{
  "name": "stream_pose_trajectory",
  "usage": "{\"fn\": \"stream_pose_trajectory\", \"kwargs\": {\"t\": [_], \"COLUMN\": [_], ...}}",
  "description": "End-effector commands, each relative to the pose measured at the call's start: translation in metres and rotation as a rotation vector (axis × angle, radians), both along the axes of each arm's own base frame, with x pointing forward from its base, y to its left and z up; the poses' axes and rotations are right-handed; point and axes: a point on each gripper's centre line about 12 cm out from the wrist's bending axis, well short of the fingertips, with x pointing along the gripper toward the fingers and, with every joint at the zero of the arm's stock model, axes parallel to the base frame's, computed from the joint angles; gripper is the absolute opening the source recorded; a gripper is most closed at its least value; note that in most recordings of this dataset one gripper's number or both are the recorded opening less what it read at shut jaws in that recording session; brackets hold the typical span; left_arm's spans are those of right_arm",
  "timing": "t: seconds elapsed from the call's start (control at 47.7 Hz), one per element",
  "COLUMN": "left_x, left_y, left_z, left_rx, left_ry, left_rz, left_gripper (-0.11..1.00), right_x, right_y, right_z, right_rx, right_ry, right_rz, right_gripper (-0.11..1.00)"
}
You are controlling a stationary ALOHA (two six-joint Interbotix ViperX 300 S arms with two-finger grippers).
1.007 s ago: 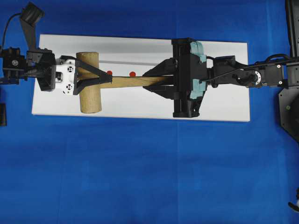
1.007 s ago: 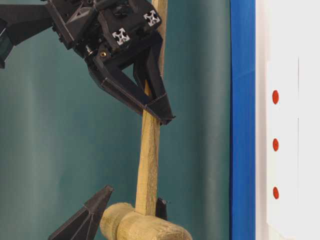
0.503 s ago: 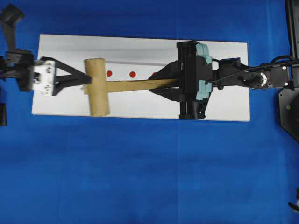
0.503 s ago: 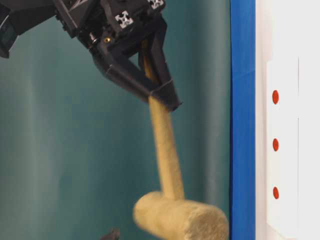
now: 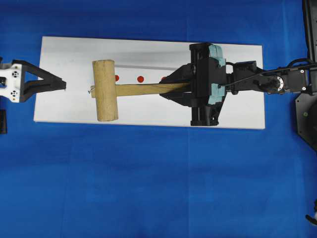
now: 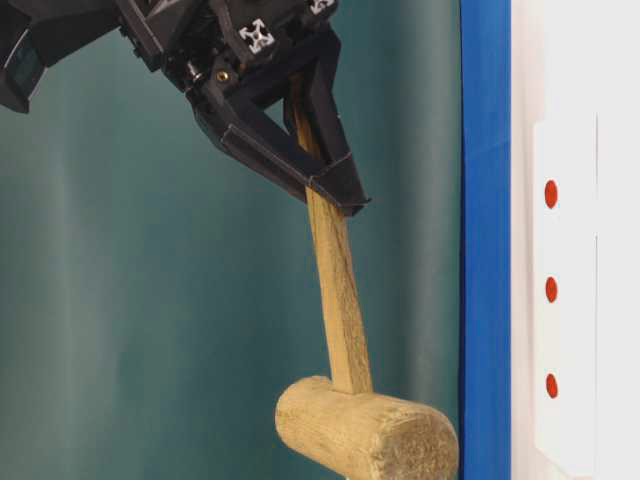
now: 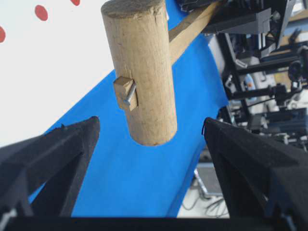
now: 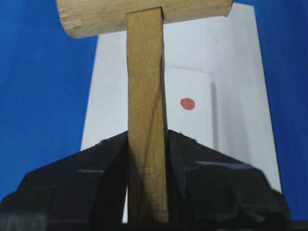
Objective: Hit the mark with a hammer.
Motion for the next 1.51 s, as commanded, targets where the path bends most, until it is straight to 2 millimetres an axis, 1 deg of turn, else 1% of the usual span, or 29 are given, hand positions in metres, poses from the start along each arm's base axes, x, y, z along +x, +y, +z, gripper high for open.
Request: {"fn": "stream_pose_trajectory", "kwargs": {"t": [0.0, 0.105, 0.21, 0.336, 0.503, 0.629, 0.671, 0.86, 1.027, 1.174, 1.237, 1.384, 1.489], "left_x": [0.001, 0.001, 0.002, 0.002, 0.0, -0.002, -0.003, -0.004, -0.004, -0.004, -0.004, -0.004, -0.005], "left_y": [0.001, 0.003, 0.003, 0.003, 0.002, 0.003, 0.004, 0.011, 0.014, 0.016, 0.016, 0.017, 0.016], "left_z": [0.004, 0.004, 0.004, 0.003, -0.003, -0.011, -0.012, -0.011, -0.011, -0.012, -0.012, -0.012, -0.012], "left_rx": [0.02, 0.083, 0.218, 0.425, 0.741, 0.93, 0.963, 0.988, 0.986, 0.985, 0.985, 0.985, 0.986], "left_ry": [-0.009, -0.002, 0.005, 0.021, 0.067, 0.101, 0.108, 0.118, 0.128, 0.135, 0.135, 0.136, 0.133], "left_rz": [0.0, -0.017, -0.061, -0.135, -0.256, -0.331, -0.342, -0.318, -0.303, -0.297, -0.297, -0.295, -0.295], "left_gripper": [0.89, 0.89, 0.89, 0.89, 0.89, 0.89, 0.89, 0.89, 0.89, 0.89, 0.89, 0.89, 0.89], "right_x": [0.0, 0.0, 0.0, 0.0, 0.0, 0.0, 0.0, 0.001, 0.006, 0.011, 0.013, 0.017, 0.021], "right_y": [0.0, 0.002, 0.007, 0.013, 0.014, 0.016, 0.016, 0.021, 0.036, 0.056, 0.069, 0.092, 0.105], "right_z": [0.018, 0.018, 0.018, 0.018, 0.017, 0.017, 0.017, 0.015, 0.007, 0.001, -0.002, -0.008, -0.016], "right_rx": [0.006, 0.03, 0.045, 0.057, 0.073, 0.084, 0.087, 0.107, 0.147, 0.162, 0.168, 0.194, 0.213], "right_ry": [-0.052, -0.052, -0.053, -0.053, -0.054, -0.056, -0.057, -0.052, -0.036, -0.041, -0.043, -0.045, -0.034], "right_rz": [-0.008, -0.013, -0.009, 0.002, -0.01, -0.009, -0.012, -0.008, -0.004, -0.009, -0.006, -0.007, -0.011], "right_gripper": [0.08, 0.08, 0.08, 0.08, 0.08, 0.08, 0.08, 0.08, 0.08, 0.08, 0.08, 0.08, 0.08]}}
